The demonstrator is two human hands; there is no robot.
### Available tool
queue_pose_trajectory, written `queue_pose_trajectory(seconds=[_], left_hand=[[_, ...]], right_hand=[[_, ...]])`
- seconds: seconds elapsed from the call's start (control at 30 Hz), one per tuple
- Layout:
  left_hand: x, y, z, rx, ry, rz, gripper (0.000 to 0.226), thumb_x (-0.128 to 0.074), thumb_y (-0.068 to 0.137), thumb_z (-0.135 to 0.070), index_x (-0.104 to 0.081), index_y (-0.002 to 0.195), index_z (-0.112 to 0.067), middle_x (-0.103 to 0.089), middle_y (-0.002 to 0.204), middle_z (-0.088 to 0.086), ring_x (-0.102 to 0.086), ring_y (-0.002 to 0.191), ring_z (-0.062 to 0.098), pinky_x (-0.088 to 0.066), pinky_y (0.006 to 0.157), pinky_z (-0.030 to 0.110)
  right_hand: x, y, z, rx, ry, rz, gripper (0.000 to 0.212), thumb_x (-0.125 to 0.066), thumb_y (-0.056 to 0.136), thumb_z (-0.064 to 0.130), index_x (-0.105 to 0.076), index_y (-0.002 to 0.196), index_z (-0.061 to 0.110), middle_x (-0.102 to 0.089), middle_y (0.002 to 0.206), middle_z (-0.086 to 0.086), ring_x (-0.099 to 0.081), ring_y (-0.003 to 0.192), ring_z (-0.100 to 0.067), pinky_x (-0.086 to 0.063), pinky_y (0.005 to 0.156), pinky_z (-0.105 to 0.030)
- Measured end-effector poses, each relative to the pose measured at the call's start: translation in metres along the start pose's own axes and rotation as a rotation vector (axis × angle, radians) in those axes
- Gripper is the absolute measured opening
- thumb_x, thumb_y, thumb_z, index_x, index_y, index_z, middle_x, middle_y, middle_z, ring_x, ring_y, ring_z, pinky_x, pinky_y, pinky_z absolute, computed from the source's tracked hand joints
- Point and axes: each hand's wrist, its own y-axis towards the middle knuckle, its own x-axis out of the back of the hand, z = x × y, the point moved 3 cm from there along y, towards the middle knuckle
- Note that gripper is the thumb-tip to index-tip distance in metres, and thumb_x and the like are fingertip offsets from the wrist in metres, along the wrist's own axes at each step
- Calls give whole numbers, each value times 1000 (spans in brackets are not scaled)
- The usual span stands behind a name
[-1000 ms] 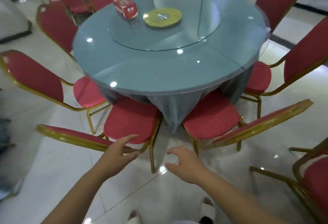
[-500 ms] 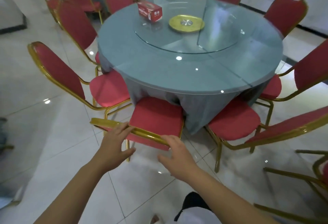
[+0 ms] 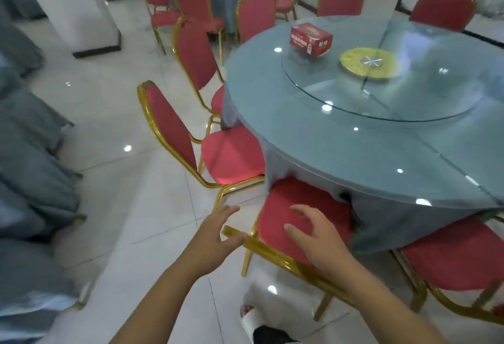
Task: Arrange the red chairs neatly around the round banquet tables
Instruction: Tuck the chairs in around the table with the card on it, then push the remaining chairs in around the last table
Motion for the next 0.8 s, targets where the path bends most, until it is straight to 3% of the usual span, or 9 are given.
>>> queue_pose_trajectory(seconds=[0.13, 0.3, 0.47, 0.6, 0.7, 0.8], left_hand=[[41, 21, 28, 138, -100, -55, 55, -64, 91, -48, -41, 140, -47, -35, 144, -26, -32, 128, -4, -30, 105, 23], [108, 38, 77, 269, -183, -138, 52, -65, 89, -50, -42, 136, -53, -31, 134, -33, -32, 120, -1, -34, 107, 32], [195, 61, 140, 289, -277, -253, 52, -65, 87, -55, -44, 134, -56, -34, 131, -40, -34, 125, -2, -34, 110, 34], [269, 95, 199, 269, -319, -298, 52, -66, 86, -55, -45, 133, -57, -36, 141, -31, -35, 130, 0, -34, 114, 37], [330, 120, 242, 225, -364, -299, 51, -68, 85, -53, -47, 131, -58, -40, 145, -29, -35, 136, 0, -33, 115, 34], [398, 142, 282, 231, -357, -289, 52, -69, 85, -53, -47, 132, -57, -40, 142, -31, -36, 132, -1, -33, 113, 33]], right_hand=[[-48, 57, 26, -24, 80, 44, 41, -71, 87, 28, -60, 126, 28, -58, 121, 11, -54, 112, -5, -43, 100, -26], [-120, 120, 73, 7, 127, 175, 41, -70, 89, 30, -58, 128, 31, -56, 127, 16, -52, 116, -2, -42, 94, -23], [-195, 188, 141, 118, 76, 265, 36, -70, 89, 29, -55, 120, 40, -56, 126, 14, -52, 116, -3, -38, 87, -14], [-260, 242, 193, 141, 92, 278, 34, -69, 90, 21, -59, 122, 30, -56, 128, 6, -53, 119, -9, -50, 69, -9], [-312, 282, 234, 161, 94, 243, 37, -72, 87, 28, -61, 123, 32, -60, 127, 8, -57, 117, -8, -51, 93, -26], [-356, 314, 282, 131, 112, 206, 36, -73, 80, 43, -60, 114, 41, -62, 122, 14, -57, 114, -5, -47, 99, -30]])
